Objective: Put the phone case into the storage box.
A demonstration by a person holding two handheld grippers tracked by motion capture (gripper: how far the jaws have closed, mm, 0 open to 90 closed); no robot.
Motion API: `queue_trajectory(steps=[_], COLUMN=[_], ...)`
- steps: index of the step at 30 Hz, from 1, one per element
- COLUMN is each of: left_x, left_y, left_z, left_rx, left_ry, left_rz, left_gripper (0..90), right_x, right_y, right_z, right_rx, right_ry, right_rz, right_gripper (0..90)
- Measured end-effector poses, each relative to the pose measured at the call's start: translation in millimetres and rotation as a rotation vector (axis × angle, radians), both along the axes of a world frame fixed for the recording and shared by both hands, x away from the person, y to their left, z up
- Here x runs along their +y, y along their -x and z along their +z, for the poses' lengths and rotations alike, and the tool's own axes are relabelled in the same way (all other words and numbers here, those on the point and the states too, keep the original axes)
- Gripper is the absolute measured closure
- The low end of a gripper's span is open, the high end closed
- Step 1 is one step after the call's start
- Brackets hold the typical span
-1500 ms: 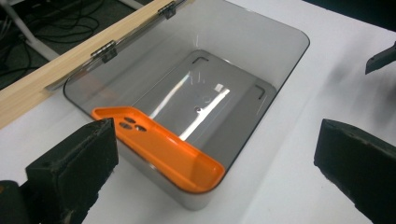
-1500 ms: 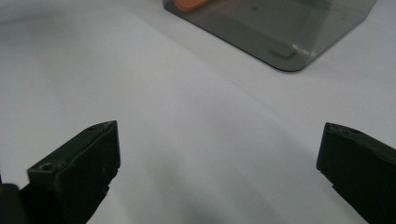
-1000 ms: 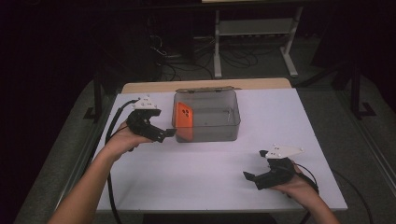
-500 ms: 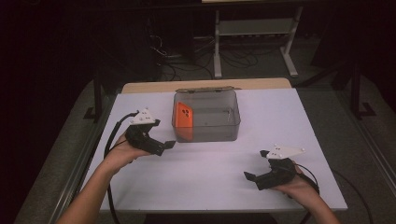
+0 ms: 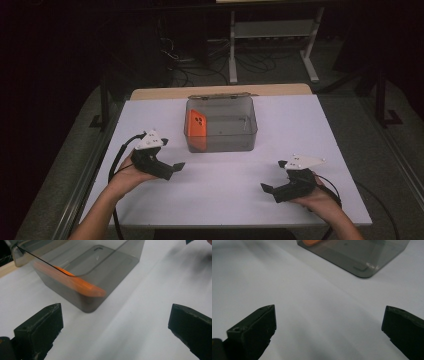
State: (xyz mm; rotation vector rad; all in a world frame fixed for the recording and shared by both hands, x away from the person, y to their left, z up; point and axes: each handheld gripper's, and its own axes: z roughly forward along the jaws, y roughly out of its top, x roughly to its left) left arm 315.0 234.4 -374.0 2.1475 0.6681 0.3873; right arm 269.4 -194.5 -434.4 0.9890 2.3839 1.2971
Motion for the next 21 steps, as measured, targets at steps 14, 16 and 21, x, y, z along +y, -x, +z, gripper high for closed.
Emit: queue_trajectory(steps=[14, 16, 21], left_x=[12.9, 14.4, 16.9], left_y=[21.4, 22.8, 26.1], left_z=[-29.9, -32.4, -39.3], left_rx=[-0.001, 0.003, 0.007], left_ry=[0.064, 0.066, 0.065], left_rz=[0.001, 0.001, 0.003], left_gripper=[0.0, 0.0, 0.0], right_x=[0.6, 0.8, 0.9], right_y=[1.2, 1.3, 1.0], right_z=[-0.1, -0.3, -0.3], right_rx=[0.000, 0.001, 0.001], right_ry=[0.007, 0.008, 0.008], right_rz=[-0.001, -0.001, -0.001], right_gripper=[0.0, 0.0, 0.0])
